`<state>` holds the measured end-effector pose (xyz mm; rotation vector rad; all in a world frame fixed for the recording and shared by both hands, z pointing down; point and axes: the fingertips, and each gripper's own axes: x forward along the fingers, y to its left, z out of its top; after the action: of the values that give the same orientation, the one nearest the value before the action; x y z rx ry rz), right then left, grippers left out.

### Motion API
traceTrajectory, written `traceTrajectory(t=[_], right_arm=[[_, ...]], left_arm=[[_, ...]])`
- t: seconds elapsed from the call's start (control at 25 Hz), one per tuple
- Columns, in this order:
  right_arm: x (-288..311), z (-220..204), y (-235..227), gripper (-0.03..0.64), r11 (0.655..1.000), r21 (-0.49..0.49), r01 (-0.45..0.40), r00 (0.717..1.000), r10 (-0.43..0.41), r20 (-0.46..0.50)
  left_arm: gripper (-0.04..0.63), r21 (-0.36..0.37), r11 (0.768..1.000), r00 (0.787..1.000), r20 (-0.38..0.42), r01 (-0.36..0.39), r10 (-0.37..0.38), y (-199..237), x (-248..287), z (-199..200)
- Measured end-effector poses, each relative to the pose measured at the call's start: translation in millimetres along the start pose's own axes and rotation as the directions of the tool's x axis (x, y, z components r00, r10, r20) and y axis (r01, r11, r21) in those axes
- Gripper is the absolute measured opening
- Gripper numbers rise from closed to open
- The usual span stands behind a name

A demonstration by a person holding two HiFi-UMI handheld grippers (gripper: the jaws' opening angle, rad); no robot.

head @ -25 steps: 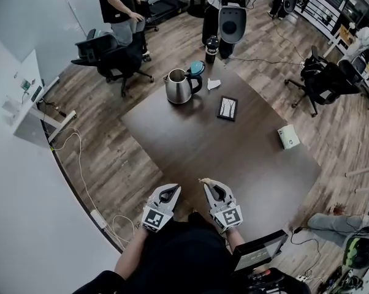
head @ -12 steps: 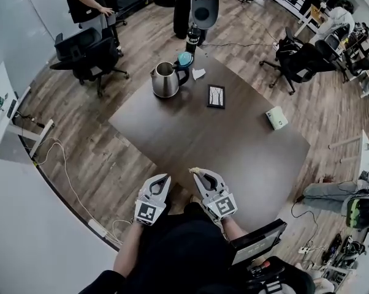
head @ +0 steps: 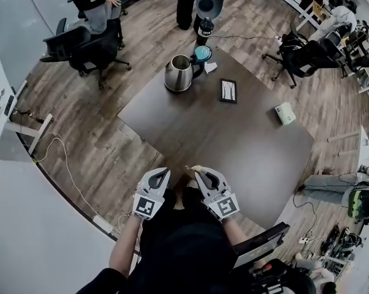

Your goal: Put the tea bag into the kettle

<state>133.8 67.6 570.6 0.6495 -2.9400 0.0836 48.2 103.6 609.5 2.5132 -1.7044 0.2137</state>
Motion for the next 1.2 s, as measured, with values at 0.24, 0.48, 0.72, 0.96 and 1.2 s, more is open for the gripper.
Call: traceTrajectory(t=[0.24,0.48,0.72,0.96,1.2], right_arm=[[2,-4,-18,0.055,0.999,0.028,0.016,1.000,-0.016,0.005],[12,-3,-55,0.055,0.998,0.055,0.017,0.995,-0.022,0.095],[6,-16,-103,0.055,0.987,0.157,0.043,0.992,-0.061,0.109],[-9,-28,-147,0.055,0.974,0.175,0.145,0.980,-0.166,0.111],[-31,-45,-176,0.055,0.950,0.166,0.266,0.958,-0.280,0.066]], left_arm=[[0.002,0.007,1.000,0.998,-0.058,0.001,-0.001,7,9,-1],[0.002,0.052,0.998,0.993,-0.110,0.038,-0.032,-7,41,12],[0.002,0.067,0.991,0.983,-0.156,0.113,-0.102,-31,96,30],[0.002,0.091,0.970,0.961,-0.185,0.224,-0.204,-53,127,28],[0.002,0.089,0.943,0.940,-0.151,0.320,-0.305,-57,165,27]])
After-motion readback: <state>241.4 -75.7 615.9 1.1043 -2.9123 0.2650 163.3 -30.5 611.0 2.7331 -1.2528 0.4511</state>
